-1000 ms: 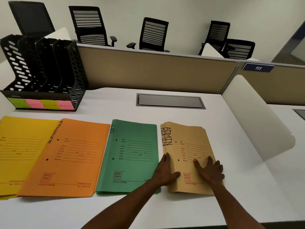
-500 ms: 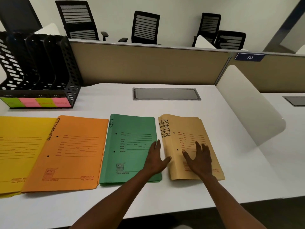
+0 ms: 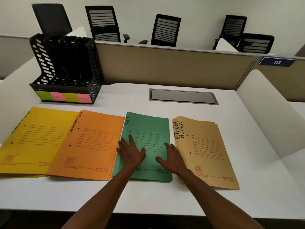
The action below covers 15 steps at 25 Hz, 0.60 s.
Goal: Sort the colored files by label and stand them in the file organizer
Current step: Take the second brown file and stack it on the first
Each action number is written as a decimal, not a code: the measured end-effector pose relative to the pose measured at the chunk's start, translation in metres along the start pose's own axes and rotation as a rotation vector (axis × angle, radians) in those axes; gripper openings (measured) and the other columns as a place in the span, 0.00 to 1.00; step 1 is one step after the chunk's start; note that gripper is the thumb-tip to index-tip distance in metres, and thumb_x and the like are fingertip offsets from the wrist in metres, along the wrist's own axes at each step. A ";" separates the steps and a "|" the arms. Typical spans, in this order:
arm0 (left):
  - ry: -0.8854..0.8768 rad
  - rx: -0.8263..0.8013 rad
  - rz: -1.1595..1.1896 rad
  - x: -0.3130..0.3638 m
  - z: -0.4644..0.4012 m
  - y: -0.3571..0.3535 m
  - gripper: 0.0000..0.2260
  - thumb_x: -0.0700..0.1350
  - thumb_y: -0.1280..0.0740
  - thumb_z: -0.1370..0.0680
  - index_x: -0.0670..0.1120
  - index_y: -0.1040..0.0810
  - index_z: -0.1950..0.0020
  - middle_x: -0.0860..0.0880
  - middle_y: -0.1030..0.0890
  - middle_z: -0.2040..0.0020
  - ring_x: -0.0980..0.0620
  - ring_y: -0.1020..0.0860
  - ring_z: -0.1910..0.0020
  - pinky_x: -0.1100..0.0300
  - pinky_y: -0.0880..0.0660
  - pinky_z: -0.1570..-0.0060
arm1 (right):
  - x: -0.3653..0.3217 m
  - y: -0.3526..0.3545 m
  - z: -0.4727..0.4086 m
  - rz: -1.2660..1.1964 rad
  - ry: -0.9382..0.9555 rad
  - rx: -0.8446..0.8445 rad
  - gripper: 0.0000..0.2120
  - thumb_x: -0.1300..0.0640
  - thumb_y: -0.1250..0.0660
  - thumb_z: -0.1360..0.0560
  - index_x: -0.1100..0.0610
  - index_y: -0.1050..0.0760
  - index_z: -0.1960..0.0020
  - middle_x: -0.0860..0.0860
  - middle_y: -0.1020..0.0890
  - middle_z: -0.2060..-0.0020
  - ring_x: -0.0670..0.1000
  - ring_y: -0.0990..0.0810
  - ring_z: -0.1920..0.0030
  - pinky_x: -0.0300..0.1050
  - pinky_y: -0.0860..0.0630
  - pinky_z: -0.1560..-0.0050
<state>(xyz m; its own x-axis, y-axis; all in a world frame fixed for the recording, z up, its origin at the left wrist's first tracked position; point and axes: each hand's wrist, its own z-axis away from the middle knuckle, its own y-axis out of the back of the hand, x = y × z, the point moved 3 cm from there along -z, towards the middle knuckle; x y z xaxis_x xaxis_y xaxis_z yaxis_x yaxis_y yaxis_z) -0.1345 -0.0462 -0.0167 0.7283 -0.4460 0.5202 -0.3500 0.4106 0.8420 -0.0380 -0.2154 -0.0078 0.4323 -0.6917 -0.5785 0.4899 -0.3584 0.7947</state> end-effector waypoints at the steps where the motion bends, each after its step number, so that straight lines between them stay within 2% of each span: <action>1: 0.035 -0.021 0.011 -0.004 0.001 0.002 0.43 0.57 0.31 0.26 0.46 0.51 0.19 0.36 0.49 0.21 0.37 0.51 0.21 0.41 0.51 0.23 | 0.000 -0.004 -0.004 0.015 -0.051 -0.038 0.41 0.38 0.32 0.26 0.55 0.44 0.22 0.56 0.34 0.28 0.56 0.34 0.29 0.46 0.36 0.30; 4: 0.121 -0.030 0.043 -0.015 -0.003 0.008 0.43 0.57 0.30 0.26 0.46 0.50 0.20 0.36 0.45 0.22 0.37 0.46 0.23 0.43 0.44 0.25 | 0.000 -0.012 -0.012 0.113 -0.098 -0.060 0.43 0.33 0.34 0.28 0.53 0.44 0.22 0.57 0.31 0.32 0.57 0.33 0.33 0.49 0.34 0.31; 6: 0.194 -0.049 0.078 -0.020 -0.008 0.013 0.42 0.57 0.29 0.27 0.46 0.48 0.20 0.37 0.39 0.25 0.36 0.39 0.27 0.43 0.39 0.29 | 0.002 -0.017 -0.012 0.151 -0.099 -0.075 0.43 0.33 0.35 0.29 0.53 0.45 0.22 0.58 0.33 0.31 0.59 0.35 0.31 0.50 0.37 0.29; 8: 0.193 -0.085 0.073 -0.023 -0.009 0.014 0.42 0.57 0.29 0.27 0.46 0.46 0.21 0.38 0.34 0.29 0.37 0.34 0.30 0.44 0.34 0.32 | 0.003 -0.018 -0.012 0.186 -0.099 -0.086 0.44 0.32 0.35 0.29 0.52 0.46 0.22 0.58 0.36 0.29 0.59 0.38 0.29 0.51 0.39 0.27; 15: 0.131 -0.158 0.000 -0.027 -0.007 0.015 0.44 0.59 0.29 0.27 0.46 0.50 0.20 0.39 0.37 0.27 0.38 0.36 0.28 0.46 0.34 0.32 | -0.001 -0.021 -0.012 0.274 -0.093 -0.130 0.47 0.29 0.37 0.32 0.51 0.48 0.22 0.59 0.39 0.27 0.61 0.40 0.27 0.53 0.41 0.26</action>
<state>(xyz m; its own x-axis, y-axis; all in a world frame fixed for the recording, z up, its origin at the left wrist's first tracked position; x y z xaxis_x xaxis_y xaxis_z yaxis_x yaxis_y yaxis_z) -0.1555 -0.0227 -0.0187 0.8021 -0.3431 0.4888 -0.2611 0.5346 0.8038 -0.0394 -0.1996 -0.0258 0.4938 -0.8077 -0.3221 0.4597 -0.0719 0.8852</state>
